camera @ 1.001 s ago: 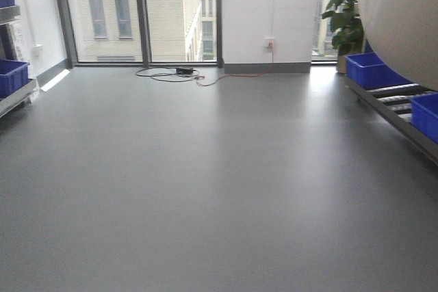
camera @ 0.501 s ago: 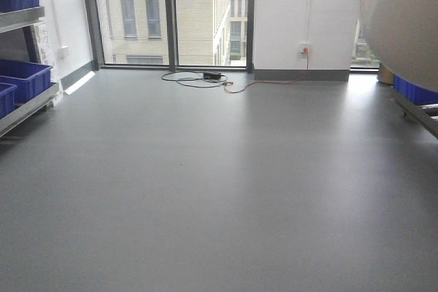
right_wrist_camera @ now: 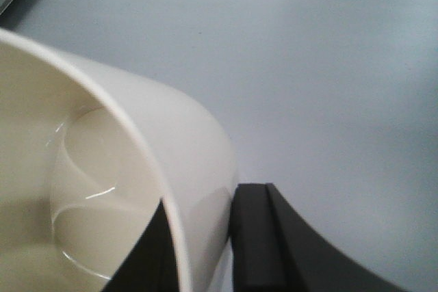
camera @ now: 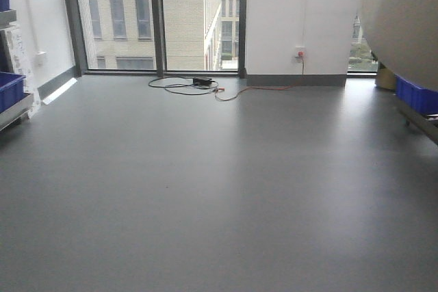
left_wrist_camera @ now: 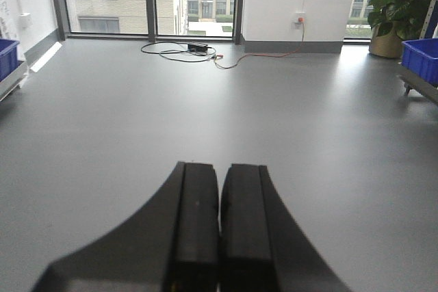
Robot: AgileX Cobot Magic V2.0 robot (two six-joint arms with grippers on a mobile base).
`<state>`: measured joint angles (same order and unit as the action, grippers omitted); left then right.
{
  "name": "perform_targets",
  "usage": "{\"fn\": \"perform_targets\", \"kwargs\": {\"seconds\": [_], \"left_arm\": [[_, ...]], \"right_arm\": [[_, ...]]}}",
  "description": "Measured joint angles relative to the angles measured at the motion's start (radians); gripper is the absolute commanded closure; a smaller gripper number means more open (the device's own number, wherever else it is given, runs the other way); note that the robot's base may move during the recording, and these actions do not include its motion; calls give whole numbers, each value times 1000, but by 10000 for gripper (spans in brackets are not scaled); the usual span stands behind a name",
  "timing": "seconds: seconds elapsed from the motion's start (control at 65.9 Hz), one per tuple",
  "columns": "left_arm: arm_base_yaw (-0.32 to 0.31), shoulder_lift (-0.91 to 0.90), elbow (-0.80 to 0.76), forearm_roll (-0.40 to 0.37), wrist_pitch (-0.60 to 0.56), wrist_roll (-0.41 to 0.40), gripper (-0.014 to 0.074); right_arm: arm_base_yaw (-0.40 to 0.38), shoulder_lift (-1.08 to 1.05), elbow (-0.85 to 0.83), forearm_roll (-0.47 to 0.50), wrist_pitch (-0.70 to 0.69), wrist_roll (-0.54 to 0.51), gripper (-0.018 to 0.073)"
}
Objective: Move white bin to right shelf second layer
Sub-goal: 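Drive toward the windows alongside the blue-bin shelves, then turn toward the roller shelf rack and approach its second layer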
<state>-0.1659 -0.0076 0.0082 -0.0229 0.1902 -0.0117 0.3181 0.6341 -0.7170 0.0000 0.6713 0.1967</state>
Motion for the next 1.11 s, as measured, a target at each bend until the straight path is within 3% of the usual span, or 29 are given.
{"fn": "perform_targets", "kwargs": {"seconds": [1.108], "left_arm": [[0, 0, 0, 0, 0, 0, 512]], "right_arm": [[0, 0, 0, 0, 0, 0, 507]]}}
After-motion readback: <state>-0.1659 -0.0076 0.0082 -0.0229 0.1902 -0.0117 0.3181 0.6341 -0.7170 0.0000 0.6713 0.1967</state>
